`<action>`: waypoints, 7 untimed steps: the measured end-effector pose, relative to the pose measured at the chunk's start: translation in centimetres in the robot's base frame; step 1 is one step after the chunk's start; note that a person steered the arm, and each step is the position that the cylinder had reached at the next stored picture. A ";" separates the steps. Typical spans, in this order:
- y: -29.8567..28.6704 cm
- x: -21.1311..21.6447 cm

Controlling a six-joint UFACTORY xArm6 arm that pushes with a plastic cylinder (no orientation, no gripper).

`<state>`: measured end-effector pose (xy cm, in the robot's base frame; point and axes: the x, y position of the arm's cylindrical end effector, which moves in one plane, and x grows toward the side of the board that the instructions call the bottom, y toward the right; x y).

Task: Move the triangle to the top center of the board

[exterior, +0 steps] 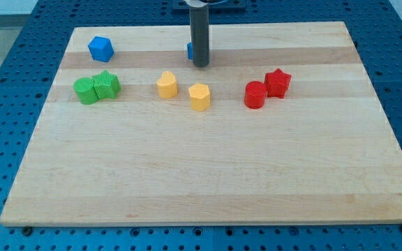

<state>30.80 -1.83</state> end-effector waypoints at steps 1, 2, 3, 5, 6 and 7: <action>0.5 -1.3; -1.0 -1.2; -3.1 -1.1; -4.9 -1.1; -4.4 -4.6; -4.4 -4.8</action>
<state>25.99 -6.22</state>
